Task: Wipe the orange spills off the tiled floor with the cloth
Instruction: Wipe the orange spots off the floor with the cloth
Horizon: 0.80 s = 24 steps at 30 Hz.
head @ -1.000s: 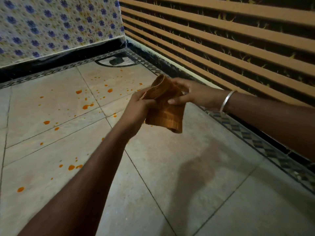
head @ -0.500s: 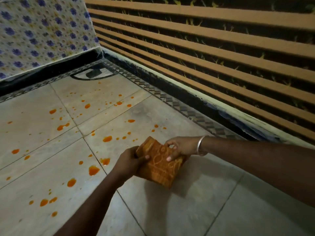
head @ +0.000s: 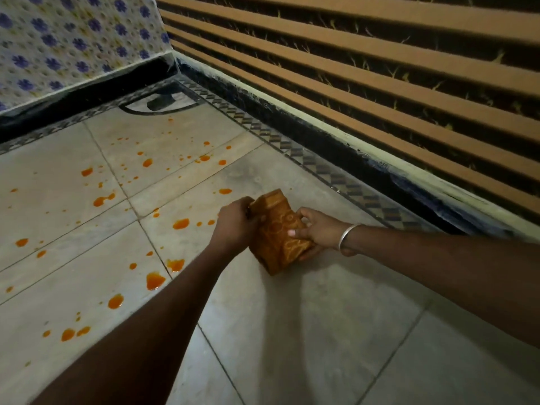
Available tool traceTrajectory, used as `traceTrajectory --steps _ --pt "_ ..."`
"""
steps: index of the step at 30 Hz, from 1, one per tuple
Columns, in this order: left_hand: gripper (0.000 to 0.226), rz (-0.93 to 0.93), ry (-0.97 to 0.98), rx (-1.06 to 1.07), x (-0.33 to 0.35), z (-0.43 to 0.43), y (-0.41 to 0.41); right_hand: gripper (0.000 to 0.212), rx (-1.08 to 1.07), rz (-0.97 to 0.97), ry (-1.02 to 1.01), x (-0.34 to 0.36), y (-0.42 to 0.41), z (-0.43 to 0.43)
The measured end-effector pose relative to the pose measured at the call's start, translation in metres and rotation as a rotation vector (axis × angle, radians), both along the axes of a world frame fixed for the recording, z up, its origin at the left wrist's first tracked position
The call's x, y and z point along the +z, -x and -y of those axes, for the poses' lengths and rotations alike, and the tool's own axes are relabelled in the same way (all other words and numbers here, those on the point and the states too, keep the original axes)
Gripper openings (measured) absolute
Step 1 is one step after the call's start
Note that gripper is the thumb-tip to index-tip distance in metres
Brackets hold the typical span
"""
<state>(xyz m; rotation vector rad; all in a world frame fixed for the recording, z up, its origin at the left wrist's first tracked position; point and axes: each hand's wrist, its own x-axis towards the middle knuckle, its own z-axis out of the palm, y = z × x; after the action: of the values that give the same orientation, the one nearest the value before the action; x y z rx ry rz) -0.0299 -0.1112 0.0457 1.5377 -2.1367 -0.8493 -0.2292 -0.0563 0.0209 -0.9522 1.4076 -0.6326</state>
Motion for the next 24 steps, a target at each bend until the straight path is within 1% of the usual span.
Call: traceTrajectory --steps 2,3,4,5,6,7,8,9,10,13,15,17,19,21,24 --pt "0.013 0.013 0.022 -0.017 -0.001 0.021 0.017 0.037 -0.101 0.01 0.048 -0.005 0.008 0.01" --pt "0.017 0.022 0.035 -0.022 -0.001 0.031 0.027 0.035 -0.153 -0.001 0.078 -0.009 0.012 0.017" --pt "0.027 0.033 0.039 -0.022 -0.002 0.042 0.035 0.035 -0.197 -0.065 0.125 -0.013 0.015 0.023" --pt "0.042 0.069 0.034 -0.022 -0.007 0.051 0.045 0.037 -0.227 -0.201 0.194 -0.022 0.02 0.028" --pt "0.056 0.146 0.038 -0.019 -0.011 0.057 0.05 0.04 -0.229 -0.387 0.276 -0.03 0.023 0.031" --pt "0.067 0.252 0.052 -0.031 -0.016 0.059 0.055 0.045 -0.206 -0.588 0.351 -0.039 0.027 0.033" --pt "0.071 0.33 0.066 -0.059 -0.025 0.06 0.061 0.049 -0.163 -0.77 0.408 -0.049 0.03 0.034" --pt "0.071 0.373 0.086 -0.101 -0.033 0.058 0.065 0.052 -0.109 -0.909 0.451 -0.057 0.033 0.033" --pt "0.069 0.393 0.111 -0.151 -0.045 0.055 0.07 0.055 -0.056 -1.003 0.47 -0.066 0.035 0.034" --pt "0.065 0.423 0.135 -0.254 -0.081 0.046 0.085 0.06 0.035 -1.214 0.47 -0.09 0.038 0.035" --pt "0.066 0.46 0.127 -0.26 -0.107 0.045 0.093 0.063 0.066 -1.273 0.476 -0.102 0.039 0.037" --pt "0.068 0.476 0.188 -0.257 -0.123 0.052 0.098 0.064 0.066 -1.274 0.466 -0.11 0.041 0.041" --pt "0.067 0.47 0.263 -0.31 -0.128 0.069 0.102 0.066 0.059 -1.28 0.479 -0.112 0.043 0.048" --pt "0.066 0.447 0.294 -0.342 -0.126 0.091 0.1 0.067 0.083 -1.294 0.496 -0.111 0.043 0.057" --pt "0.066 0.425 0.284 -0.285 -0.125 0.109 0.089 0.069 0.073 -1.281 0.456 -0.111 0.041 0.07"
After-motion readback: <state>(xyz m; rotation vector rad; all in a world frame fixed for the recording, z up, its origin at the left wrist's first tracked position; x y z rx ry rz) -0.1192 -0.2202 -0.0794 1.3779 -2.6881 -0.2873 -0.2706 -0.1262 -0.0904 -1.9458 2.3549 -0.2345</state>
